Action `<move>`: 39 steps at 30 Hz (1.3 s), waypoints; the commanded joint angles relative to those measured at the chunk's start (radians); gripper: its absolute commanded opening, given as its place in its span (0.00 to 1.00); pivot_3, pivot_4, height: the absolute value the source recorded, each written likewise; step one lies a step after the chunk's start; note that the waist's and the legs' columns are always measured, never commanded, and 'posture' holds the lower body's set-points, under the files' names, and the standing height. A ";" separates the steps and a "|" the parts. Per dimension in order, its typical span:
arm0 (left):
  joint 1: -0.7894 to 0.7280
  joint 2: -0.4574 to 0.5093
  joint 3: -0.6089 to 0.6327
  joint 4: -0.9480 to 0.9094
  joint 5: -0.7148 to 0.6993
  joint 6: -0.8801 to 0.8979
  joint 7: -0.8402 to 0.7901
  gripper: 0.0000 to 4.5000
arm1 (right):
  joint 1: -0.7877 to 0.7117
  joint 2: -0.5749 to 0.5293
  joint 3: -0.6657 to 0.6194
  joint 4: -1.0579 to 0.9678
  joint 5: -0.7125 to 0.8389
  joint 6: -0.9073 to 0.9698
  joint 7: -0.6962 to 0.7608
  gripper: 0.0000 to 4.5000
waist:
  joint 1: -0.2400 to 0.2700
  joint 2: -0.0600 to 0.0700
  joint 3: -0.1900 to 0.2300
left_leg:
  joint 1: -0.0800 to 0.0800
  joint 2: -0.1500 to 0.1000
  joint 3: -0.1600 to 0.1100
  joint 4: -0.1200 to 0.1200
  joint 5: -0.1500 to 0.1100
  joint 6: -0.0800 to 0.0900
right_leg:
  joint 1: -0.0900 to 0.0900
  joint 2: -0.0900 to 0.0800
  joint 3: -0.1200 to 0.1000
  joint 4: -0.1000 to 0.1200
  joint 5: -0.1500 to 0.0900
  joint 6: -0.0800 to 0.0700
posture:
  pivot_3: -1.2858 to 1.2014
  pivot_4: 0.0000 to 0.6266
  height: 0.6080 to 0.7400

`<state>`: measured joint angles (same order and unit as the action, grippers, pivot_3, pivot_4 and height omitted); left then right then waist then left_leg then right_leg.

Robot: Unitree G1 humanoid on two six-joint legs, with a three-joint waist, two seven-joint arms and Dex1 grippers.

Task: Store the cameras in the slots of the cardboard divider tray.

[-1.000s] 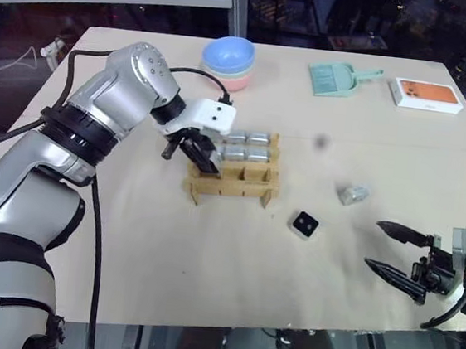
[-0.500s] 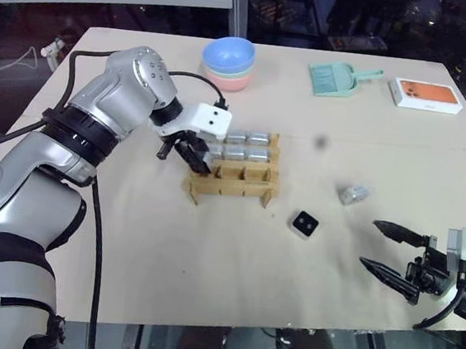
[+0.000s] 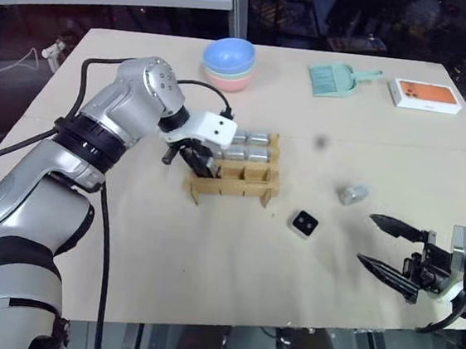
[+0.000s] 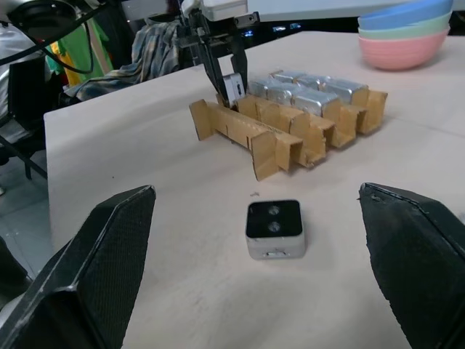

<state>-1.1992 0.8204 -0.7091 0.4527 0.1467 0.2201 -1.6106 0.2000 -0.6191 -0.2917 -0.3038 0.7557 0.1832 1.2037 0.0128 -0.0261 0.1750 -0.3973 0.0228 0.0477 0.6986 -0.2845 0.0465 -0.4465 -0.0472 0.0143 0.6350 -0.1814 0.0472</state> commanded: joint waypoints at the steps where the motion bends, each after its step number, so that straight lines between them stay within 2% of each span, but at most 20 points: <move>1: 0.011 -0.011 0.018 0.009 0.029 0.006 -0.004 0.17 | -0.008 -0.009 -0.013 -0.046 0.012 0.008 -0.020 0.99 | 0.000 0.000 0.000 | 0.000 0.000 0.000 0.001 0.000 0.000 | 0.000 0.000 0.000 0.001 0.000 0.000 | 0.52 0.24 1.00; 16: 0.016 -0.060 0.070 0.026 0.070 0.061 -0.004 0.17 | -0.012 -0.010 -0.007 -0.089 0.010 0.034 -0.065 0.99 | 0.001 0.000 -0.001 | 0.001 0.000 0.000 0.006 0.000 0.000 | 0.000 0.000 0.001 0.007 -0.001 0.001 | 0.52 0.24 1.00; 18: 0.020 -0.039 0.053 0.005 0.051 0.051 -0.004 0.39 | -0.017 -0.009 -0.005 -0.090 0.008 0.036 -0.069 1.00 | 0.001 0.000 0.000 | 0.001 0.000 0.000 0.005 0.000 0.000 | 0.000 0.000 0.001 0.007 -0.001 0.001 | 0.52 0.24 1.00; 20: 0.027 -0.017 0.043 -0.020 0.036 0.040 -0.004 0.55 | -0.019 -0.009 -0.002 -0.090 0.007 0.036 -0.070 1.00 | 0.000 0.000 0.000 | 0.001 0.000 0.000 0.005 0.000 0.000 | 0.000 0.000 0.001 0.007 -0.001 0.000 | 0.52 0.24 1.00; 22: 0.035 -0.021 0.064 -0.043 0.023 0.080 -0.004 0.73 | -0.020 -0.009 0.000 -0.091 0.006 0.036 -0.072 1.00 | -0.001 0.000 0.000 | 0.001 0.000 0.000 0.005 0.000 0.001 | 0.000 0.000 0.001 0.006 -0.001 0.001 | 0.52 0.24 1.00; 23: 0.036 -0.039 0.089 -0.045 0.024 0.110 0.006 0.85 | -0.021 -0.009 0.000 -0.091 0.005 0.036 -0.072 1.00 | -0.001 0.000 0.000 | 0.001 0.000 0.000 0.005 0.000 0.001 | 0.000 0.000 0.001 0.006 -0.001 0.001 | 0.52 0.24 1.00; 24: 0.034 -0.052 0.106 -0.045 0.025 0.129 0.015 0.89 | -0.021 -0.010 0.001 -0.091 0.005 0.037 -0.073 1.00 | -0.001 0.000 0.000 | 0.001 0.000 0.000 0.005 0.000 0.001 | 0.000 0.000 0.001 0.006 -0.001 0.001 | 0.52 0.24 1.00; 30: -0.010 -0.024 0.215 -0.162 -0.107 0.280 -0.004 0.89 | -0.033 -0.015 0.006 -0.083 -0.001 0.037 -0.073 1.00 | -0.001 0.000 0.000 | 0.000 0.000 0.000 0.006 -0.001 0.001 | 0.000 0.000 0.001 0.006 -0.001 0.001 | 0.52 0.24 1.00; 33: -0.002 0.045 0.261 -0.243 -0.275 0.376 -0.004 0.89 | -0.036 -0.024 0.020 -0.076 -0.023 0.045 -0.077 1.00 | -0.006 0.000 0.000 | 0.000 0.000 -0.001 0.006 -0.001 0.001 | -0.001 0.000 0.001 0.006 -0.001 0.001 | 0.52 0.24 1.00; 36: 0.100 0.135 0.365 -0.346 -0.467 0.368 -0.004 0.89 | -0.043 -0.035 0.040 -0.065 -0.054 0.054 -0.085 1.00 | -0.020 0.001 0.000 | 0.000 0.001 -0.004 0.005 -0.001 0.001 | -0.001 0.000 0.002 0.007 -0.001 0.001 | 0.52 0.24 1.00; 39: 0.289 0.185 0.534 -0.467 -0.594 0.331 -0.003 0.89 | -0.061 -0.036 0.058 -0.053 -0.096 0.072 -0.140 1.00 | -0.028 0.002 -0.001 | 0.002 0.001 -0.003 0.005 -0.001 0.001 | -0.001 0.000 0.003 0.007 -0.001 0.001 | 0.52 0.24 1.00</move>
<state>-0.9811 0.9829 -0.2777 0.0685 -0.3577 0.5615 -1.6097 0.1535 -0.6466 -0.2355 -0.3489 0.6818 0.2435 1.0993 -0.0147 -0.0238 0.1739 -0.3950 0.0238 0.0451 0.7036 -0.2854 0.0479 -0.4473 -0.0477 0.0179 0.6420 -0.1822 0.0479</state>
